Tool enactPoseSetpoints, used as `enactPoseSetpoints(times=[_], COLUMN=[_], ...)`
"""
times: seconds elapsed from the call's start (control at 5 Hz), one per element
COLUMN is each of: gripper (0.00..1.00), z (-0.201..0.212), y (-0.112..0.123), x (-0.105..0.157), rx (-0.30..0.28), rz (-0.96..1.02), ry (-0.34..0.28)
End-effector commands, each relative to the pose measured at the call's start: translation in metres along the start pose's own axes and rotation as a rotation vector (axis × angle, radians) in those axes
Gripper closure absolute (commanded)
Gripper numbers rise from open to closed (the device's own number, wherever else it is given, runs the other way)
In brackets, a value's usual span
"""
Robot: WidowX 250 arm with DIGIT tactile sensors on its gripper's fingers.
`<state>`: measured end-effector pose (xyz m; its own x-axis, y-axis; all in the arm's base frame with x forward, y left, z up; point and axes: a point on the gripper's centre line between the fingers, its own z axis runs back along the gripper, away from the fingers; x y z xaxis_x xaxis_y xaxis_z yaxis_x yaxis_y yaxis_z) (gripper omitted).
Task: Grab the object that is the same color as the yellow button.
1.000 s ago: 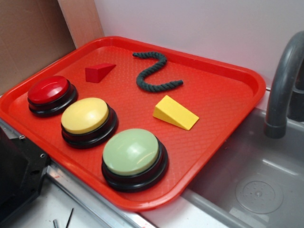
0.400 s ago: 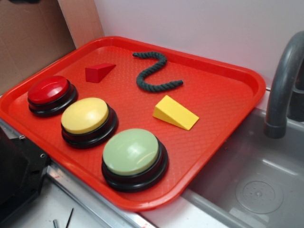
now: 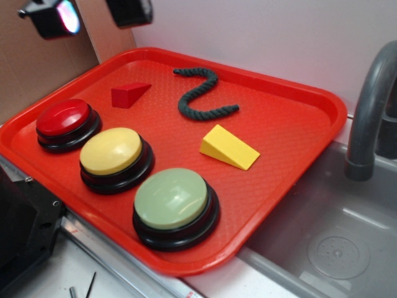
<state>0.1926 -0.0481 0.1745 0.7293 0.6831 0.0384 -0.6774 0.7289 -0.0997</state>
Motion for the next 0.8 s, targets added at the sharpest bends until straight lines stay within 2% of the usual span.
enactPoseSetpoints(times=[0.0,0.2,0.4,0.6], gripper=[0.00,0.00,0.00,0.00], z=[-0.027,-0.047,-0.077,-0.102], y=[-0.029,-0.045,-0.062,-0.072], x=[0.012,0.013,0.009,0.006], rx=[-0.081,-0.055,0.008,0.070], rz=[0.333,0.451,0.565,0.610], ry=[-0.073,-0.077,-0.072,-0.093])
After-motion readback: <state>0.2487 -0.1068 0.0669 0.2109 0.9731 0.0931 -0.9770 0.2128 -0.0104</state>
